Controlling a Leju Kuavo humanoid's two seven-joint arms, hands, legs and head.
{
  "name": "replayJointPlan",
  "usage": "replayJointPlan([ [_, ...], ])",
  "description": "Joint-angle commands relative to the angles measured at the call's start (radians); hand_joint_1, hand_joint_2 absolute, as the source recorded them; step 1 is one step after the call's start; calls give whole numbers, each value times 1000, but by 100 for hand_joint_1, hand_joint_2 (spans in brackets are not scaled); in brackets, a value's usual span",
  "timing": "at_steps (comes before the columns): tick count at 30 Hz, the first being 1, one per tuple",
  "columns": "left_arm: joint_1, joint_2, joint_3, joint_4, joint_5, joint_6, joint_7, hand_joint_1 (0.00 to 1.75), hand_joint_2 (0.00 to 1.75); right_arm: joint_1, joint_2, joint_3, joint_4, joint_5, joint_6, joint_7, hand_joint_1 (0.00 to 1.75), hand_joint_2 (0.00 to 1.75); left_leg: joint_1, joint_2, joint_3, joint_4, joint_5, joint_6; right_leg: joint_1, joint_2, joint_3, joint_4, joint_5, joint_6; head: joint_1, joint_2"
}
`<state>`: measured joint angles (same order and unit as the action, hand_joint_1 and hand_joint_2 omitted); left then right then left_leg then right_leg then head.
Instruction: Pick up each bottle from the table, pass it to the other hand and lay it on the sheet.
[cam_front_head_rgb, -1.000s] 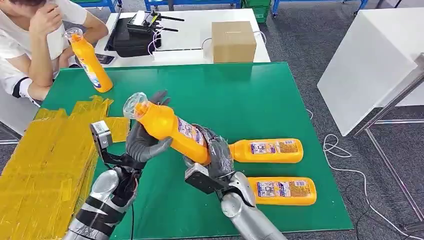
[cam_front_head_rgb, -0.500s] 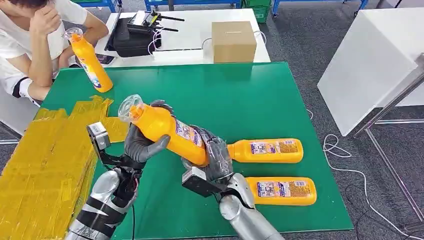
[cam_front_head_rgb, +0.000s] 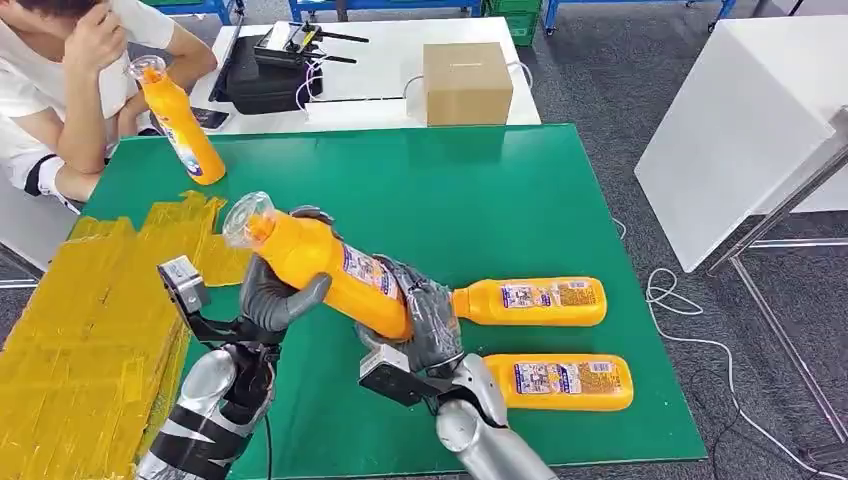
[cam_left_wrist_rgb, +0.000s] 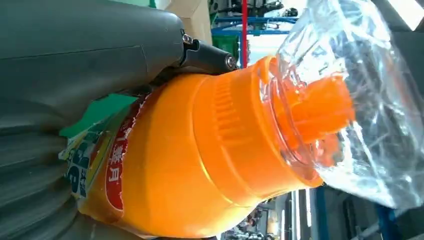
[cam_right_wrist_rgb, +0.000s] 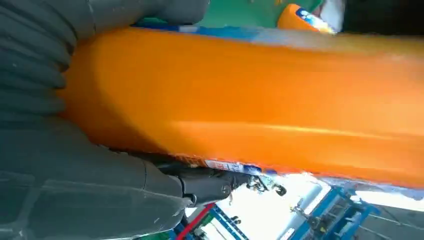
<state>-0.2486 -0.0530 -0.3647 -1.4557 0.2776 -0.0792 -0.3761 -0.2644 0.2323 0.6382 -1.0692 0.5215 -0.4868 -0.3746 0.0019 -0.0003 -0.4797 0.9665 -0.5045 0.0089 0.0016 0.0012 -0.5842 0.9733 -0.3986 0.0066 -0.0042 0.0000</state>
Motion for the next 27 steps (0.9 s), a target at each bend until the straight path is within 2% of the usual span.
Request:
replayJointPlan([
  [1,55,34,96,-103,-515,462,-69,175,175,140,-159,-38,-444,-2,-49,-1,0,175,1,0,2,-1,-1,0,1,0,2,-2,-1,1,0,0],
  [4,50,59,157,-113,-730,613,-38,175,175,175,-206,-104,-611,-61,32,19,0,175,1,-3,-1,1,-1,0,1,-4,-1,0,-2,1,0,0],
  [9,44,54,167,-102,-730,604,-39,175,175,175,-196,-118,-596,-61,48,13,0,175,0,-2,-1,0,-1,0,0,-1,0,-1,-1,1,0,0],
  [11,40,59,174,-93,-797,646,-28,175,175,173,-204,-122,-594,-103,77,3,0,175,2,-2,2,-1,-2,0,2,-1,3,-2,-1,2,0,0],
  [12,35,65,190,-86,-835,673,-17,175,175,176,-216,-135,-610,-152,110,-7,0,0,2,-2,3,-1,-2,-1,2,-1,4,-3,-1,2,0,0],
  [13,26,74,206,-72,-876,690,-2,175,175,183,-228,-153,-629,-184,129,-21,0,0,1,-4,0,0,-1,0,1,-3,1,-1,-1,1,0,0],
  [14,21,79,209,-67,-883,689,0,175,175,188,-231,-163,-639,-194,133,-25,0,175,1,-3,0,0,-1,-1,1,-2,1,-1,-1,1,0,0],
  [17,3,108,237,-23,-1076,722,62,175,175,213,-230,-212,-681,-227,170,-50,0,175,1,-3,0,0,-1,0,1,-2,1,-2,-1,1,0,0],
  [19,-5,163,269,21,-1420,744,206,175,175,230,-237,-245,-708,-224,154,-53,0,175,1,-4,1,-1,-1,0,1,-2,1,-1,-1,1,0,0],
  [22,-25,237,275,91,-1596,716,279,175,175,256,-251,-298,-739,-224,140,-57,0,175,1,-2,2,-2,-1,-1,1,-1,2,-1,-1,1,0,0],
  [25,-73,270,241,220,-1738,648,337,175,175,262,-258,-342,-729,-188,139,-37,0,175,1,-3,2,-2,0,-1,1,-2,3,-2,-1,1,0,0],
  [27,-113,309,161,342,-1848,626,433,175,175,253,-259,-357,-698,-184,163,-25,0,175,1,-3,2,-1,0,-1,1,-3,2,-2,0,1,0,0],
])
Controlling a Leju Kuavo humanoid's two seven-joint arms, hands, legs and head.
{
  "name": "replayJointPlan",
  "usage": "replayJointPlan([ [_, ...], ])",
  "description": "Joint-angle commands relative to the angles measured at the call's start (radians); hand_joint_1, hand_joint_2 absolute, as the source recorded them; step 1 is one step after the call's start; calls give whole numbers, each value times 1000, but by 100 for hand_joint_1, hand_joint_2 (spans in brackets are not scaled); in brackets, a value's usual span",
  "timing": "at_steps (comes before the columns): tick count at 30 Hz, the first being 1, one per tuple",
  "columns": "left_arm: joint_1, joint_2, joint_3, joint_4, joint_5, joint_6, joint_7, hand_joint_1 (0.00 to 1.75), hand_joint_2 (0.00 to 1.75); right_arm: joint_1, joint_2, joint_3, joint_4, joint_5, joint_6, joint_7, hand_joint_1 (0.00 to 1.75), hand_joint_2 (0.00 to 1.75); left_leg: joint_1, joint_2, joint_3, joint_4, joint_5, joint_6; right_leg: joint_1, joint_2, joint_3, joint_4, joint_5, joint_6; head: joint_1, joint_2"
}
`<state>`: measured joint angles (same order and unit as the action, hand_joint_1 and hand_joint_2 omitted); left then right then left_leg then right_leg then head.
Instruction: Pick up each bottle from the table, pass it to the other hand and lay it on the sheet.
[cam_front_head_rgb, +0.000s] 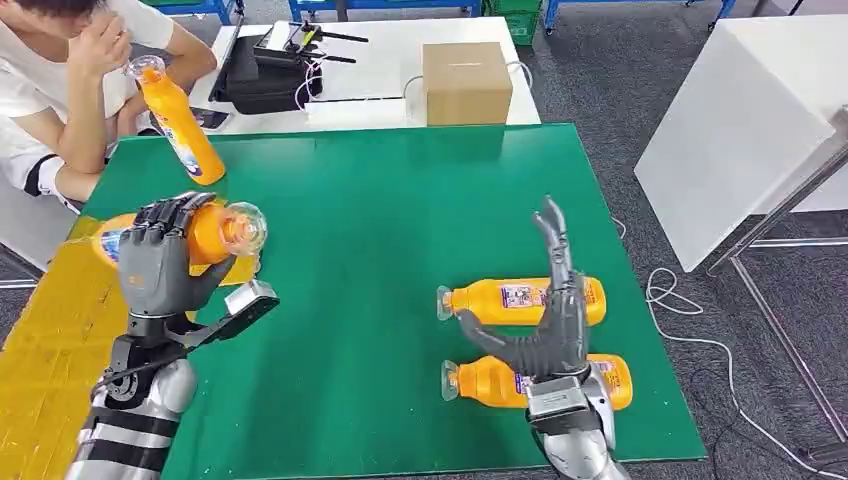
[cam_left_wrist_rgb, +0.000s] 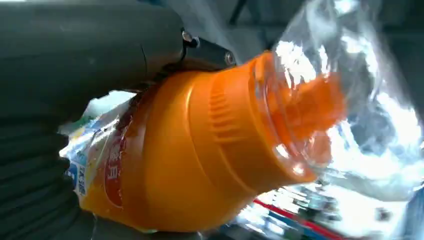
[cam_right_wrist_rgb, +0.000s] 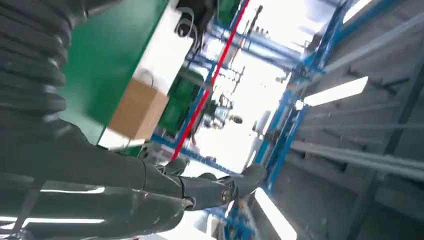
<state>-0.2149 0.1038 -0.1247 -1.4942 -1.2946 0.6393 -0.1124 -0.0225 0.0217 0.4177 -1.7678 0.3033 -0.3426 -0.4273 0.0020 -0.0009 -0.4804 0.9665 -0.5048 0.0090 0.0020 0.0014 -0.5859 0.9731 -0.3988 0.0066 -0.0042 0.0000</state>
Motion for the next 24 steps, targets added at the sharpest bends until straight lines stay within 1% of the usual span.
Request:
replayJointPlan([
  [1,-156,154,-89,415,-276,-81,180,175,175,8,-45,-137,8,38,20,23,0,175,0,-3,2,-1,1,0,0,-3,3,-1,0,1,0,0],
  [2,-168,153,-93,457,-276,-76,183,175,175,7,-42,-136,12,39,21,21,0,175,2,-3,5,-2,1,-1,2,-4,6,-4,1,1,0,0],
  [4,-195,154,-91,529,-264,-92,183,175,175,5,-39,-134,13,39,17,19,0,175,1,-3,3,-2,1,-1,1,-4,5,-3,0,1,0,0],
  [8,-246,154,-30,701,-184,-93,171,175,175,3,-48,-129,17,42,13,19,0,175,1,0,3,-1,0,-1,1,-2,4,-2,0,1,0,0],
  [9,-255,162,-23,740,-167,-63,147,175,175,2,-49,-129,20,43,11,19,0,175,1,0,4,-2,0,-1,1,-2,5,-2,0,1,0,0],
  [11,-265,169,4,800,-143,-59,139,175,175,3,-50,-130,27,43,10,20,0,175,1,1,4,-2,0,-1,1,0,5,-2,0,1,0,0],
  [13,-272,170,56,862,-79,-42,102,175,175,5,-48,-134,36,42,6,20,0,175,1,3,4,-2,0,-1,1,1,4,-1,0,1,0,0],
  [17,-259,170,76,872,-57,-24,90,175,175,6,-49,-137,41,42,4,20,0,175,2,3,5,-2,-1,-1,2,1,6,-3,0,1,0,0],
  [20,-233,147,108,855,-8,0,41,175,175,11,-50,-153,40,31,2,23,0,175,1,2,3,-1,0,-1,1,0,4,-2,0,1,0,0],
  [23,-228,139,107,853,-9,5,43,175,175,11,-52,-155,39,30,3,22,0,175,0,1,1,-1,0,0,0,-1,2,-1,0,1,0,0],
  [24,-228,139,107,853,-9,5,43,175,175,11,-52,-155,39,30,3,22,0,175,1,1,3,-1,0,0,1,-1,4,-2,0,1,0,0],
])
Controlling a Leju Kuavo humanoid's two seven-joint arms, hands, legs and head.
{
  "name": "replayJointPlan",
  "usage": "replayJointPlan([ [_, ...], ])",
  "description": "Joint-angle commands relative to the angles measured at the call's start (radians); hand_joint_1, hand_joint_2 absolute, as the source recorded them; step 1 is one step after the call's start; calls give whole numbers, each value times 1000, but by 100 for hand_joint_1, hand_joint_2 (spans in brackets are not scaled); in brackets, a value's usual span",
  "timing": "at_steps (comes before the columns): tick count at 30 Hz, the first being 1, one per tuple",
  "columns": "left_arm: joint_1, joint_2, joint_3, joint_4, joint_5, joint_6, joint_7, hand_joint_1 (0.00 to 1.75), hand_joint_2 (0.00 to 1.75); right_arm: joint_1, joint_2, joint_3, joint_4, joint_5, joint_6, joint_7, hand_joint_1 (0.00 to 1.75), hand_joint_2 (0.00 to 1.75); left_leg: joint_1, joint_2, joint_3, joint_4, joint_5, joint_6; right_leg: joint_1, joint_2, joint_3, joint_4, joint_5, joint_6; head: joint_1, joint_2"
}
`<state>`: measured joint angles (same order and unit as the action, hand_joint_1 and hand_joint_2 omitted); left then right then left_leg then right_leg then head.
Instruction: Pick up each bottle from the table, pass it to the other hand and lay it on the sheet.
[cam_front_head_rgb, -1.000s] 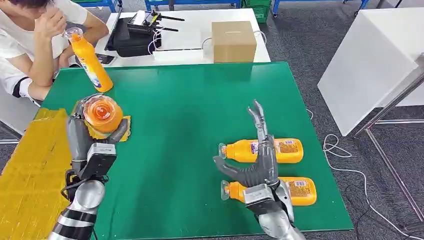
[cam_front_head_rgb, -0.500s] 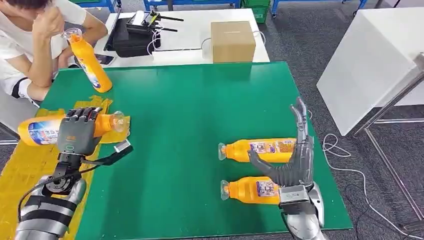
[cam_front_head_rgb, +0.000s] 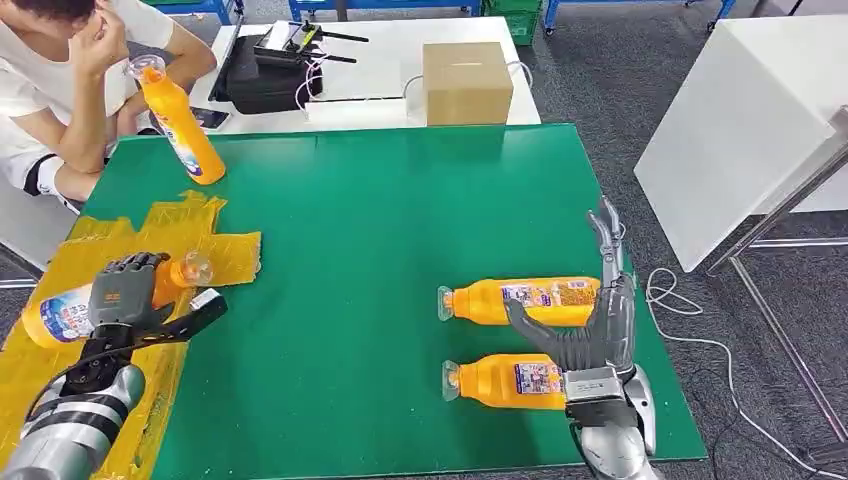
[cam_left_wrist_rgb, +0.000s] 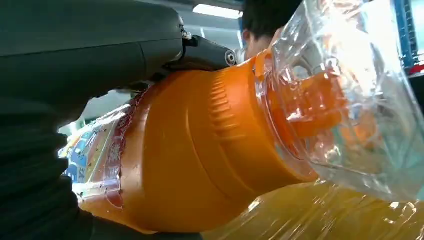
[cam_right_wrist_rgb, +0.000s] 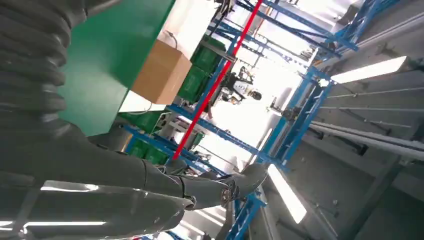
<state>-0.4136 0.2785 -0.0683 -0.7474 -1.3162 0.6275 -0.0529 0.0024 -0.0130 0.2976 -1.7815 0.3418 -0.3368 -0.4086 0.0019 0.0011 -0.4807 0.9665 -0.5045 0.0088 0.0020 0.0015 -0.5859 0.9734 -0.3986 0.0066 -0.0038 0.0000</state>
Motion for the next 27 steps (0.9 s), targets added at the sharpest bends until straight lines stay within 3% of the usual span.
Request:
replayJointPlan([
  [1,-29,-35,51,106,13,17,-17,175,175,-14,-18,-35,53,-9,-2,3,0,175,0,-1,2,-1,0,0,0,-1,2,-1,0,1,0,0],
  [5,-31,-35,51,105,13,15,-17,175,175,-14,-17,-34,53,-9,-2,3,0,175,1,-1,3,-1,-1,0,1,-1,4,-2,0,1,0,0],
  [6,-15,-58,81,76,95,15,-86,0,175,-11,-12,-38,51,-9,-5,3,0,175,2,-1,4,-2,-1,0,1,-2,4,-3,0,1,0,0],
  [9,25,-138,135,-14,349,-96,-252,0,175,-4,-4,-45,49,-4,-8,1,0,175,1,-2,3,-1,0,0,0,-2,3,-2,0,1,0,0],
  [14,72,-191,124,-110,566,-278,-322,0,175,-5,6,-57,55,-1,-12,3,0,175,0,-3,1,-1,0,0,0,-2,2,-2,0,1,0,0],
  [21,141,-219,120,-204,824,-496,-375,0,175,-7,3,-92,63,-4,1,2,0,175,1,-2,3,-1,-1,0,0,-2,4,-3,-1,1,0,0],
  [27,160,-220,131,-211,896,-561,-379,0,175,-10,6,-108,66,-10,2,1,0,175,0,0,1,-1,-1,0,-1,0,2,-2,0,1,0,0],
])
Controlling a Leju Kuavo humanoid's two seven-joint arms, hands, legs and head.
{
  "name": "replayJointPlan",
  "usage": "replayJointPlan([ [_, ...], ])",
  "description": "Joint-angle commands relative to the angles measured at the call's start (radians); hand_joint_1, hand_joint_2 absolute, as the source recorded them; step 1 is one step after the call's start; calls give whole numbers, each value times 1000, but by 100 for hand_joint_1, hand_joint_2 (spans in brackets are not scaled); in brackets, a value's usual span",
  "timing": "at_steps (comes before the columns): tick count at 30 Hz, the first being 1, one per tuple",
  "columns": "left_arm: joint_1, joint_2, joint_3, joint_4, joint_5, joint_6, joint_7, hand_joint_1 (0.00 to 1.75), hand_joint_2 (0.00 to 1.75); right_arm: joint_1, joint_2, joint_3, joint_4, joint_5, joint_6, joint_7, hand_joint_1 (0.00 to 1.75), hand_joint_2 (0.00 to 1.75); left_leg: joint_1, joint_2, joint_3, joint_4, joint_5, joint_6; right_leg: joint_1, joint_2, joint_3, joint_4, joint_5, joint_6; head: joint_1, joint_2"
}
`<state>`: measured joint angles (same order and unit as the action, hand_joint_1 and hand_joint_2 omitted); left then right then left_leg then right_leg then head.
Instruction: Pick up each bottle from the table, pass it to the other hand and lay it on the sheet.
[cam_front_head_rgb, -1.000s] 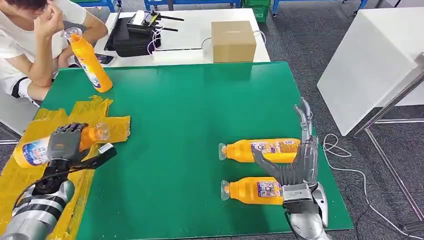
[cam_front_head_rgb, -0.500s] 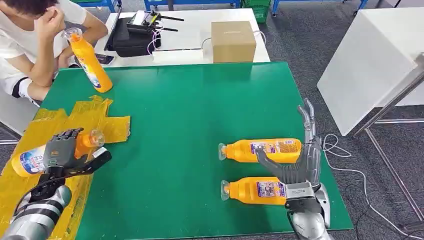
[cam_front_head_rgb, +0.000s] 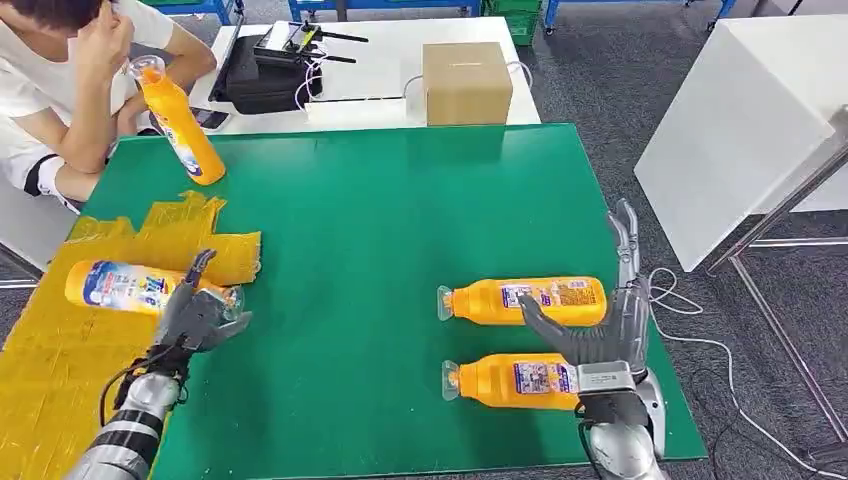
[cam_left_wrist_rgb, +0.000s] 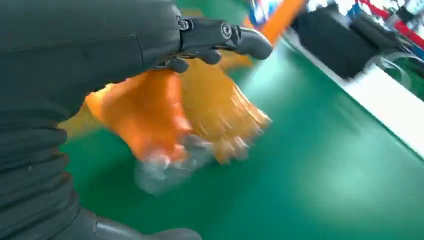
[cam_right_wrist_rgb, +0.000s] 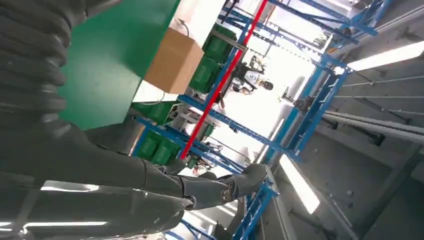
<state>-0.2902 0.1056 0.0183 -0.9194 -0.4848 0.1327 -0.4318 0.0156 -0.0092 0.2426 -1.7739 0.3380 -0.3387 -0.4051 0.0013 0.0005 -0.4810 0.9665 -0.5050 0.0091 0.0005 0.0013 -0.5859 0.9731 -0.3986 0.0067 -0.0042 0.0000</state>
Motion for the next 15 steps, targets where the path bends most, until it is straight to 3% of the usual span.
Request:
replayJointPlan([
  [1,42,-45,43,-40,82,-89,2,0,175,-24,2,-54,61,-5,3,-2,0,175,1,1,3,-1,-1,0,1,1,3,-2,0,1,0,0],
  [5,80,-72,60,-103,164,-123,-42,0,175,-28,3,-55,77,-1,5,3,0,175,1,0,3,-1,0,0,1,0,3,-2,0,1,0,0],
  [7,113,-97,51,-199,145,-46,-92,0,175,-19,3,-57,69,5,2,3,0,175,2,1,4,-1,-1,0,2,1,4,-3,0,1,0,0],
  [15,120,-98,42,-224,140,-38,-75,0,175,-16,2,-57,64,6,3,4,0,175,1,0,2,-1,-1,0,2,0,3,-2,0,1,0,0],
])
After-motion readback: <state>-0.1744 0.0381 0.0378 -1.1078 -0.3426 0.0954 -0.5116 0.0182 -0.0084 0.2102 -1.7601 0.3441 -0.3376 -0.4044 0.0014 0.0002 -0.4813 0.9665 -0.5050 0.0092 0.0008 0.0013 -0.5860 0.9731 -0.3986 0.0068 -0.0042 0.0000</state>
